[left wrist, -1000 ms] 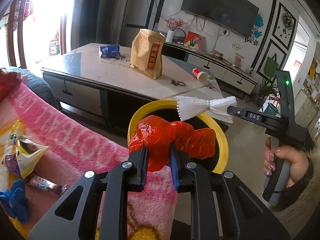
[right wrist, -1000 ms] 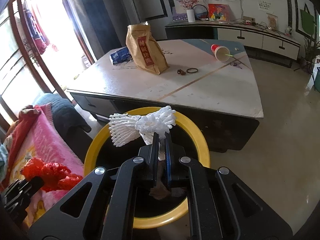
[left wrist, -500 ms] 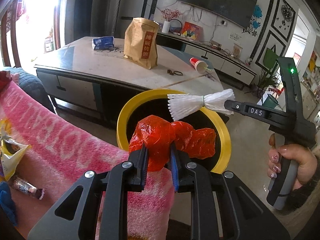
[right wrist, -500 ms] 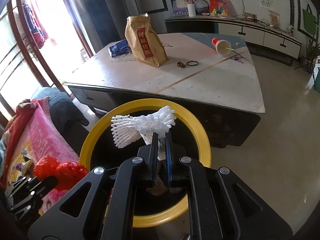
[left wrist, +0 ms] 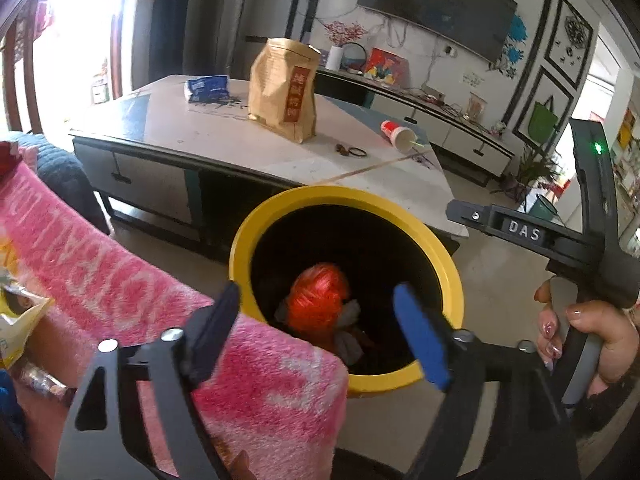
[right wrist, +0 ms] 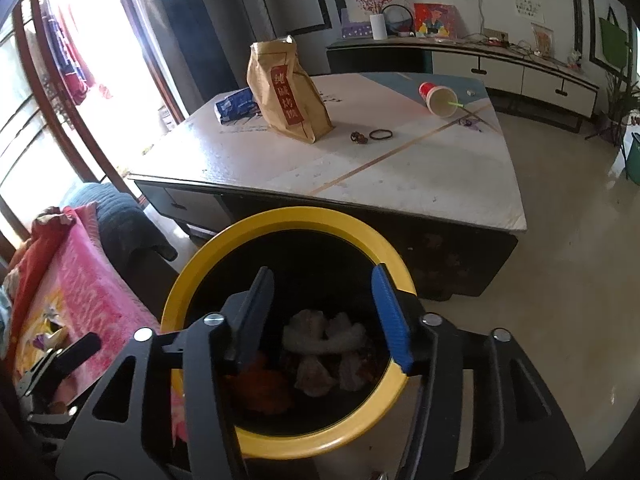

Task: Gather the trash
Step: 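Open both tools to drop the red bag and mesh sleeve into the bin, then move both tools back over the remaining trash on the blanket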

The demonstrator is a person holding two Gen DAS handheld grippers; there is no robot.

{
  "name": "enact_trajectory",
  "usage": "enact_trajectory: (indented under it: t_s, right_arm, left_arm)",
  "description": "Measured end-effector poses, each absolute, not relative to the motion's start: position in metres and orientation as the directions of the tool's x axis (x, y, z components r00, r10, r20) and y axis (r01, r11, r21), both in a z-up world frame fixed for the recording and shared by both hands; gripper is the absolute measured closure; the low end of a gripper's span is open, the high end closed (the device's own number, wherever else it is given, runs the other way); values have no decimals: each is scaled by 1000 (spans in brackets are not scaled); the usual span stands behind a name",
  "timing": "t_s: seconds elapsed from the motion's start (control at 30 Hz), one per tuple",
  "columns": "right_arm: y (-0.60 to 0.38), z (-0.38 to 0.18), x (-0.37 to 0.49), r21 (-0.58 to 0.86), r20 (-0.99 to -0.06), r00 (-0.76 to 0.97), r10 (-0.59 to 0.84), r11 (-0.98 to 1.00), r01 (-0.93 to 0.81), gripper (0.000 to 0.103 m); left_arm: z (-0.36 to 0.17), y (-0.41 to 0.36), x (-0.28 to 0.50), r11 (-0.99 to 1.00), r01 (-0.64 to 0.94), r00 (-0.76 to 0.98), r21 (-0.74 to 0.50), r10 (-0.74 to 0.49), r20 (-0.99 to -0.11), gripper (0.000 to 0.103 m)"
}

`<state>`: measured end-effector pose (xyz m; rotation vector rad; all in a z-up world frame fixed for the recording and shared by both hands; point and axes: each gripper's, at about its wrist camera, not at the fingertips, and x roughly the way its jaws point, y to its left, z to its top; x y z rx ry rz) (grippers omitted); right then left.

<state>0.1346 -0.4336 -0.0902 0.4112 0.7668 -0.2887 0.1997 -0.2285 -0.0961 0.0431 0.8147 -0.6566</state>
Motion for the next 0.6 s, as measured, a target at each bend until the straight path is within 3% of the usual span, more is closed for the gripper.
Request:
enact_trajectory:
  t_s: [0.07,0.23,0.6]
  right_arm:
    - [-431,-87,135,250,-713,693,-106,885,392,46]
    - [-419,-80,133,240,-692,713,-110,897,372,30]
    - [-394,-66,132,246,-663,745,-67,921,302,27]
  left_arm:
    - [-92,-221,198,813,542,519,-210,-521,-678,8]
    - [-82,-202,195,840,505,560,-200,-495,-664,7]
    - [-64,-162,183,882,433,638,-184,-444,-629,7]
